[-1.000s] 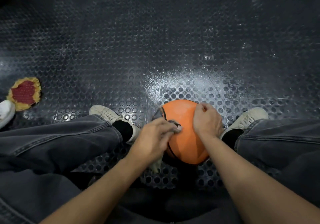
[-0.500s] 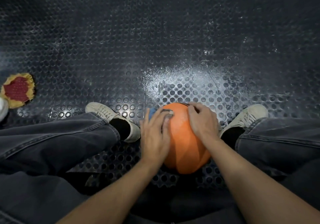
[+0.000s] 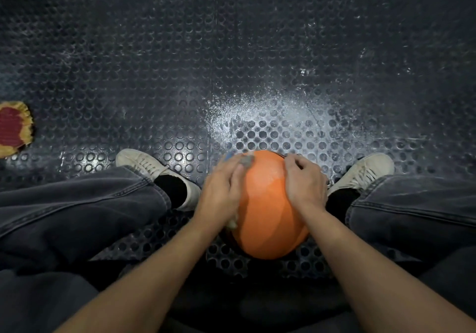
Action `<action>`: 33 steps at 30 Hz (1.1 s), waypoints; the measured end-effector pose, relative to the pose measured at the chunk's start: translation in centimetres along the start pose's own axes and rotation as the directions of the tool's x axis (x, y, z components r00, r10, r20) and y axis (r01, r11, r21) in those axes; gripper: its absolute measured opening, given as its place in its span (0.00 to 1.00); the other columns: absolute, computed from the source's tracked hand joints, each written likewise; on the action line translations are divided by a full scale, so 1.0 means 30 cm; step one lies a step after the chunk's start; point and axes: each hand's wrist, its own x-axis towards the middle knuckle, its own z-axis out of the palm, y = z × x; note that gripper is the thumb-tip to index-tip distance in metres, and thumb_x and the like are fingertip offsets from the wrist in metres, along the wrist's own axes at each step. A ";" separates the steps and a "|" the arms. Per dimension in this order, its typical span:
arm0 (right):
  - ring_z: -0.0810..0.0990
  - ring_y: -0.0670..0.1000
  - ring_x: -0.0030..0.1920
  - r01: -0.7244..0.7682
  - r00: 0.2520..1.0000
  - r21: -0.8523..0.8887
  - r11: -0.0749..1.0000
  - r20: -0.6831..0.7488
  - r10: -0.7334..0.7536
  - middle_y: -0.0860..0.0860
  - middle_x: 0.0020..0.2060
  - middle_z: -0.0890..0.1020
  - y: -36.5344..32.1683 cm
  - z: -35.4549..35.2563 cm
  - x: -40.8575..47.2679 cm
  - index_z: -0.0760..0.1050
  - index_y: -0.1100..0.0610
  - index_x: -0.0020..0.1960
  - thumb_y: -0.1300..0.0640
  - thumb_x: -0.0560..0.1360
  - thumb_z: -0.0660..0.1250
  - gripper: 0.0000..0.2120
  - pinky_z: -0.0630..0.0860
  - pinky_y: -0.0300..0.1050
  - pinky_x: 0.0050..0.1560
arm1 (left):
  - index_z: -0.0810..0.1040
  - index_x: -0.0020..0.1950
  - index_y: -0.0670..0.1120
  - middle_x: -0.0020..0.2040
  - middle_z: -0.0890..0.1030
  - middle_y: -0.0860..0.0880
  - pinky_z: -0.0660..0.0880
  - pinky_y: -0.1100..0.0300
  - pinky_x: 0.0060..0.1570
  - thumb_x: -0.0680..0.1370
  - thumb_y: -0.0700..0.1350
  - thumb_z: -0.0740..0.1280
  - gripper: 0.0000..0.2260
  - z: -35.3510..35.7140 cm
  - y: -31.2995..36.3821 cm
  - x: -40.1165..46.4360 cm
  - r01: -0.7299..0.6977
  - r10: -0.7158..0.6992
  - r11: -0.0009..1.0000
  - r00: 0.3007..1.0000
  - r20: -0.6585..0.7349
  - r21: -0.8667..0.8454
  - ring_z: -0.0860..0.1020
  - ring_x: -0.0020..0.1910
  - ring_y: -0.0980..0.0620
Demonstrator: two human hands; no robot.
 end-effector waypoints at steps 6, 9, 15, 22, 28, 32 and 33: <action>0.74 0.57 0.59 -0.057 0.995 0.001 0.998 -0.079 0.057 0.50 0.55 0.80 -0.010 0.026 -0.032 0.78 0.43 0.52 0.43 0.79 0.57 0.12 0.68 0.60 0.66 | 0.74 0.36 0.44 0.38 0.75 0.48 0.71 0.57 0.46 0.82 0.44 0.60 0.14 -0.068 -0.041 0.229 0.579 -0.575 0.815 0.803 0.159 0.019 0.74 0.45 0.50; 0.75 0.57 0.56 -0.112 0.990 0.049 0.992 -0.085 0.116 0.51 0.52 0.80 0.010 0.010 -0.010 0.80 0.45 0.48 0.41 0.78 0.57 0.14 0.71 0.62 0.64 | 0.80 0.60 0.49 0.59 0.79 0.50 0.73 0.65 0.42 0.83 0.49 0.58 0.13 -0.019 -0.003 0.112 0.241 -0.249 0.966 0.964 0.088 0.093 0.78 0.48 0.53; 0.76 0.56 0.58 0.007 0.999 0.017 1.000 -0.044 -0.006 0.50 0.56 0.82 -0.011 0.033 -0.037 0.80 0.43 0.57 0.43 0.79 0.58 0.14 0.70 0.59 0.66 | 0.78 0.62 0.42 0.59 0.80 0.40 0.74 0.54 0.55 0.82 0.48 0.57 0.16 0.005 -0.156 -0.007 0.592 -0.636 0.769 0.746 -0.198 -0.242 0.78 0.57 0.42; 0.75 0.57 0.54 -0.062 0.995 0.031 0.998 -0.072 0.064 0.51 0.51 0.81 -0.005 0.007 -0.023 0.80 0.44 0.49 0.43 0.78 0.59 0.12 0.70 0.61 0.66 | 0.76 0.65 0.43 0.62 0.78 0.46 0.68 0.60 0.59 0.83 0.46 0.56 0.15 0.044 -0.067 -0.051 0.475 -0.519 0.854 0.803 -0.293 -0.212 0.74 0.61 0.48; 0.76 0.57 0.57 -0.011 0.999 0.021 1.000 -0.044 0.012 0.48 0.47 0.80 -0.006 0.013 -0.028 0.81 0.43 0.51 0.43 0.79 0.59 0.13 0.69 0.62 0.66 | 0.78 0.56 0.46 0.49 0.80 0.47 0.73 0.60 0.41 0.83 0.49 0.54 0.14 0.069 -0.082 -0.091 0.338 -0.408 0.908 0.850 -0.335 -0.249 0.77 0.46 0.49; 0.75 0.57 0.62 0.022 0.999 -0.003 1.000 -0.027 -0.022 0.50 0.61 0.80 -0.022 0.017 -0.039 0.79 0.44 0.63 0.43 0.79 0.59 0.17 0.64 0.60 0.69 | 0.75 0.58 0.42 0.47 0.76 0.42 0.70 0.57 0.37 0.81 0.47 0.57 0.13 0.040 -0.214 -0.094 0.714 -0.896 0.248 0.427 0.126 -0.655 0.73 0.37 0.47; 0.75 0.57 0.62 0.026 0.999 -0.005 1.000 -0.023 -0.026 0.50 0.60 0.81 -0.020 0.016 -0.036 0.79 0.44 0.63 0.43 0.79 0.59 0.17 0.65 0.59 0.69 | 0.73 0.59 0.43 0.47 0.75 0.42 0.70 0.56 0.38 0.81 0.46 0.55 0.12 0.052 -0.234 -0.104 0.707 -0.891 0.173 0.410 0.198 -0.686 0.72 0.36 0.47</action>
